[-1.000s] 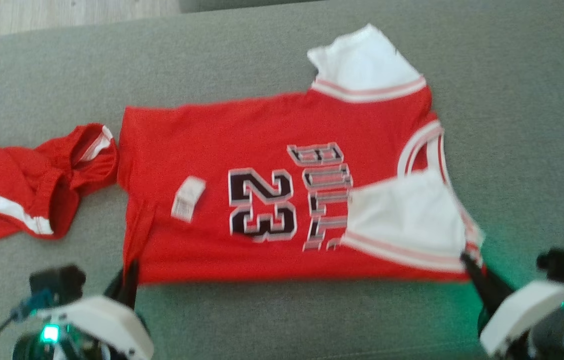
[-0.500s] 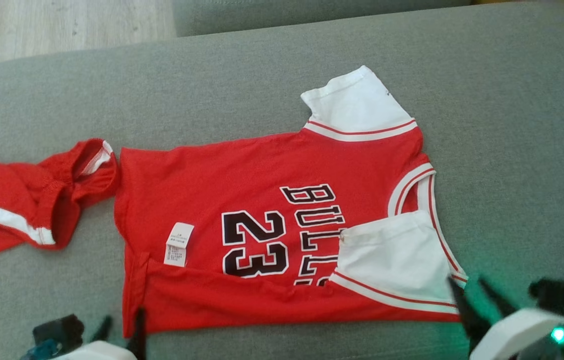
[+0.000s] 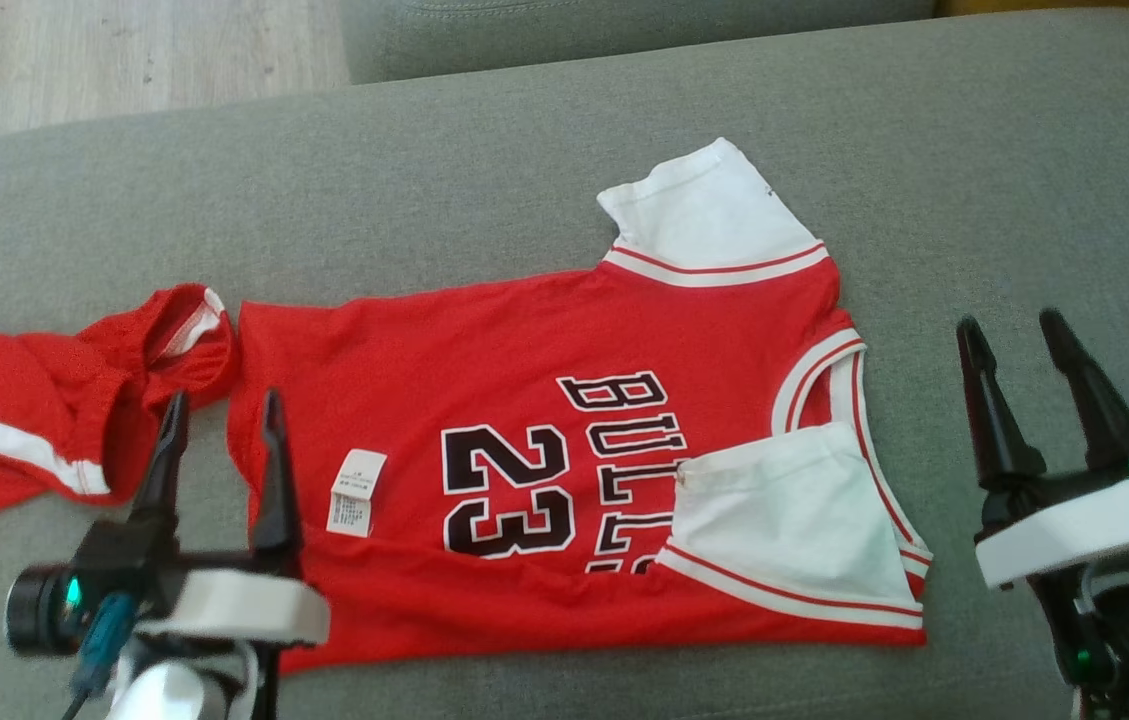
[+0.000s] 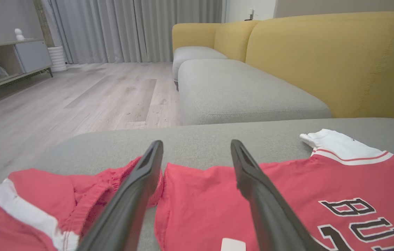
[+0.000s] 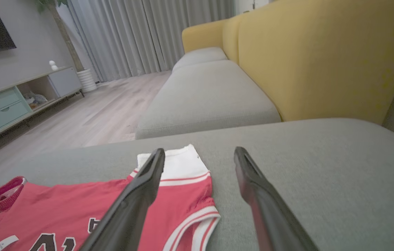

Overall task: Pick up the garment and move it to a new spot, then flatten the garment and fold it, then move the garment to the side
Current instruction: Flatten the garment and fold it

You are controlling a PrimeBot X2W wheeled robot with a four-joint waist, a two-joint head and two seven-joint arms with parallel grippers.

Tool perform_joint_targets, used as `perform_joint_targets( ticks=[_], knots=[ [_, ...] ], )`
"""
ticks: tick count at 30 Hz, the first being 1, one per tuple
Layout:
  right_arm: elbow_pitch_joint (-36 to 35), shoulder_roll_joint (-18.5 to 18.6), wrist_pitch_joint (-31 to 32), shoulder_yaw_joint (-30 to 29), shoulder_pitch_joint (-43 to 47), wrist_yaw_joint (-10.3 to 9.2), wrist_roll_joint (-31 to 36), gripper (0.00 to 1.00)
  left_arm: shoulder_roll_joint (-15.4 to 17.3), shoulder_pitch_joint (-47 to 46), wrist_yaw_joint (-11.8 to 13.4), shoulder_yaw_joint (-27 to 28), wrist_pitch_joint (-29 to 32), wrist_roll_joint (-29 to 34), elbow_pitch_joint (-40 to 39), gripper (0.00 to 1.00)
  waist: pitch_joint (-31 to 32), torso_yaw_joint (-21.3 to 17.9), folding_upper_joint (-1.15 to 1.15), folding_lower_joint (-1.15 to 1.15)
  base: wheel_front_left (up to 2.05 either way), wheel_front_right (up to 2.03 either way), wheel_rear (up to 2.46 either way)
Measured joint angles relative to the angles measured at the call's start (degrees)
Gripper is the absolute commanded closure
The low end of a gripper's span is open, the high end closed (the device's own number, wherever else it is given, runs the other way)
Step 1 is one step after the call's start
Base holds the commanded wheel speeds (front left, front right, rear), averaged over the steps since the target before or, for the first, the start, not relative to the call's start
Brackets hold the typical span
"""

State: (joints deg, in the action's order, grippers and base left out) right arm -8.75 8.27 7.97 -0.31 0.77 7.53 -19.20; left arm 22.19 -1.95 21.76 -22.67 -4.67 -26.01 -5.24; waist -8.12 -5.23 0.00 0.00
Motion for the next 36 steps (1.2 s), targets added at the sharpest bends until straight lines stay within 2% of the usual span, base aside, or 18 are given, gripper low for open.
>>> perform_joint_targets(
  ticks=[5, 16, 20, 26, 31, 36],
  knots=[
    [-3.08, -0.01, 0.35, 0.99, -0.79, 0.0, 0.65, 0.0, 0.14, -3.31, 0.46, -1.68, 2.69, 1.87, -0.13, 0.0, -0.38, -0.22, 0.0, 0.0, 0.0, 0.0, 0.0],
    [-3.36, -0.11, 1.4, 0.6, -0.78, 0.0, 0.44, 0.0, 0.43, -4.76, 0.55, -2.7, 5.82, 1.87, 1.79, 0.0, -2.04, -0.32, 0.0, 0.0, 0.0, 0.0, 0.0],
    [-3.38, -0.11, 1.7, 0.11, -1.26, 0.0, 0.09, 0.0, 0.25, -11.22, -2.49, -3.76, 8.76, 1.33, 5.1, 0.0, -3.81, -0.12, 0.0, 0.0, 0.0, 0.0, 0.0],
    [-3.44, -0.26, 1.96, 0.37, -2.85, 0.0, -0.21, 0.0, -2.09, -24.38, -8.4, -4.67, 16.27, -3.81, 16.84, 0.0, -7.46, -0.36, 0.0, 0.01, 0.0, 0.0, 0.0],
    [-2.36, -0.32, 1.89, 0.66, -3.83, 0.0, -1.08, 0.0, -1.88, -28.94, -12.83, -4.38, 21.19, -7.28, 27.11, 0.0, -10.49, -1.53, 0.0, 0.02, 0.0, 0.0, 0.0],
    [-0.98, -0.53, 1.42, 0.7, -4.04, 0.0, -1.6, 0.0, -1.05, -31.72, -15.48, -4.68, 25.48, -8.7, 32.39, 0.0, -12.19, -2.93, 0.0, 0.0, 0.0, 0.0, 0.0]
  ],
)
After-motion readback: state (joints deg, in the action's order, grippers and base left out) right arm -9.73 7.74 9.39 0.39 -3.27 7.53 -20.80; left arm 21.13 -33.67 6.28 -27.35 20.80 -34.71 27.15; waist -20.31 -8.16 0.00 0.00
